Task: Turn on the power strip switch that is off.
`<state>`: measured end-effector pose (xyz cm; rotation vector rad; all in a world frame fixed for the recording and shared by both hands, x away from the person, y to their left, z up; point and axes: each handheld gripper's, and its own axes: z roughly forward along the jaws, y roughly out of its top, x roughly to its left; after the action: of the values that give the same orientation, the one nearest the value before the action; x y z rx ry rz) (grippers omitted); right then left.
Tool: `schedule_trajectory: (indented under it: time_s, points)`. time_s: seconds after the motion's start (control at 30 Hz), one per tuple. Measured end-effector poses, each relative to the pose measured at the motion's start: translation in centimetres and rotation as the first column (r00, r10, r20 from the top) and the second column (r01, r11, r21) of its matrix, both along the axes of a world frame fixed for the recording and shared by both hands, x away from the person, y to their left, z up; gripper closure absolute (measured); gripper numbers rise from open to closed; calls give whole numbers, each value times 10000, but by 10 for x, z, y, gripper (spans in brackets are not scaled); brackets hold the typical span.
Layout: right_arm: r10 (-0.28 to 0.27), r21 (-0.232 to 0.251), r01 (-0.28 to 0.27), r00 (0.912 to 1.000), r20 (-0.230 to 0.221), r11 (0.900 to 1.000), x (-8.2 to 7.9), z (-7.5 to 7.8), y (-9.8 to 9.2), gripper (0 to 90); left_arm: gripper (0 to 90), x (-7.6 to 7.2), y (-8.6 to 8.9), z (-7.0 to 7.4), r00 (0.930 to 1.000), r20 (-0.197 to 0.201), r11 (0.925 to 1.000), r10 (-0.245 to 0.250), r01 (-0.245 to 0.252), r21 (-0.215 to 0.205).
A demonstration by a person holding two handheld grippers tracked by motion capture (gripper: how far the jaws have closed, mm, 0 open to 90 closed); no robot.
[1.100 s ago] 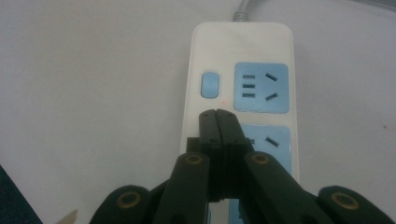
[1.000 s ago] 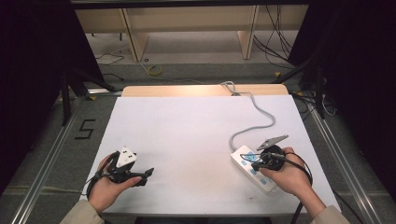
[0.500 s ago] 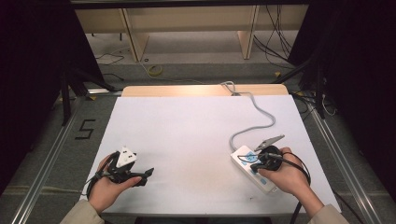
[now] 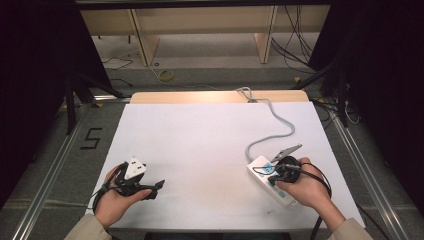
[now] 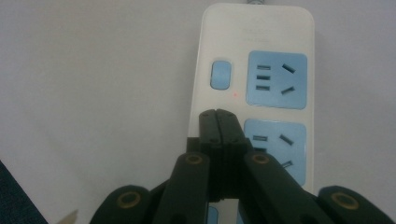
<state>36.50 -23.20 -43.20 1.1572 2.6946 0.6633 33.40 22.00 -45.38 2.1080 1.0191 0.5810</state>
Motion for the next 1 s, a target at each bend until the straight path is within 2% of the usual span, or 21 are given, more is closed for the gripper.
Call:
schedule_trajectory:
  time_s: [0.33,1.0]
  points:
    - [45,-260,-45,10000,12,9997,0,0,3,900,152,0,0,0,10000,9,10000,18,-18,-46]
    - [-228,-357,216,9992,-337,9991,3,0,5,900,151,0,0,0,10000,2,10000,10,-10,0]
